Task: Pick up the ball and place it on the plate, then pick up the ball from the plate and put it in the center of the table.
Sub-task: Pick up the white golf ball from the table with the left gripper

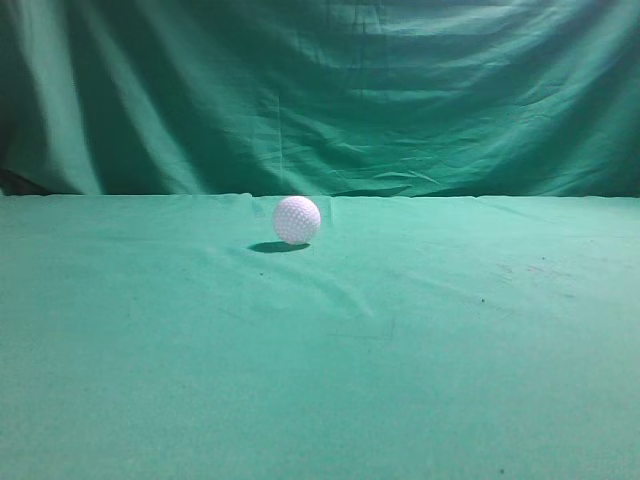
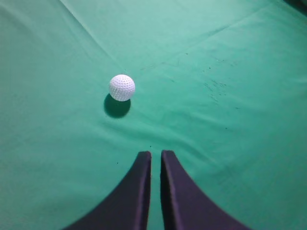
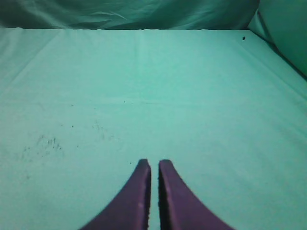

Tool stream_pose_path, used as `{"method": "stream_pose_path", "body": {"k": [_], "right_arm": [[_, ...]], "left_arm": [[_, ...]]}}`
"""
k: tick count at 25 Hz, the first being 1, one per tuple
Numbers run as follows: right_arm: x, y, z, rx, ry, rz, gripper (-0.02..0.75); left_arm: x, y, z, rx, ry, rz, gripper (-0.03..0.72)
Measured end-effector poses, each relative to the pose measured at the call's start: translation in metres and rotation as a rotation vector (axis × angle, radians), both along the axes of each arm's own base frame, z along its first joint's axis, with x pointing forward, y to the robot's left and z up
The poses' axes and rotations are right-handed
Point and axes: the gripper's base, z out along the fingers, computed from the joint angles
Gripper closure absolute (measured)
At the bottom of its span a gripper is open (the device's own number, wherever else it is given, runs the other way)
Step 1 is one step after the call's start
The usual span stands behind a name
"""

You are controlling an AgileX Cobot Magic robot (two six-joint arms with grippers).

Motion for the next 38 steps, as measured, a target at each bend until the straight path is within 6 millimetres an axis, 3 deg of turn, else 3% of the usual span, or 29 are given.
{"method": "stream_pose_path", "body": {"k": [5, 6, 11, 19, 23, 26, 29, 30, 35, 36, 38], "right_arm": [[0.000, 0.000, 0.000, 0.000, 0.000, 0.000, 0.689], [0.000, 0.000, 0.000, 0.000, 0.000, 0.000, 0.689], [0.000, 0.000, 0.000, 0.000, 0.000, 0.000, 0.689], [0.000, 0.000, 0.000, 0.000, 0.000, 0.000, 0.689], [0.000, 0.000, 0.000, 0.000, 0.000, 0.000, 0.689], [0.000, 0.000, 0.000, 0.000, 0.000, 0.000, 0.689], [0.000, 0.000, 0.000, 0.000, 0.000, 0.000, 0.689], [0.000, 0.000, 0.000, 0.000, 0.000, 0.000, 0.689], [0.000, 0.000, 0.000, 0.000, 0.000, 0.000, 0.689], [0.000, 0.000, 0.000, 0.000, 0.000, 0.000, 0.689], [0.000, 0.000, 0.000, 0.000, 0.000, 0.000, 0.689]], "left_arm": [[0.030, -0.033, -0.004, 0.094, 0.003, -0.132, 0.629], [0.034, -0.042, -0.006, 0.129, -0.008, -0.157, 0.688], [0.063, -0.079, -0.027, 0.277, 0.021, -0.210, 0.688], [0.122, -0.114, -0.059, 0.387, 0.050, -0.238, 0.688], [0.145, -0.126, -0.072, 0.391, 0.070, -0.250, 0.471], [0.157, -0.133, -0.080, 0.391, 0.088, -0.259, 0.241], [0.164, -0.137, -0.083, 0.378, 0.108, -0.244, 0.070], [0.167, -0.138, -0.085, 0.376, 0.112, -0.241, 0.043], [0.174, -0.142, -0.097, 0.379, 0.135, -0.240, 0.055], [0.175, -0.142, -0.101, 0.381, 0.142, -0.241, 0.105], [0.178, -0.144, -0.108, 0.385, 0.153, -0.243, 0.104]]}}
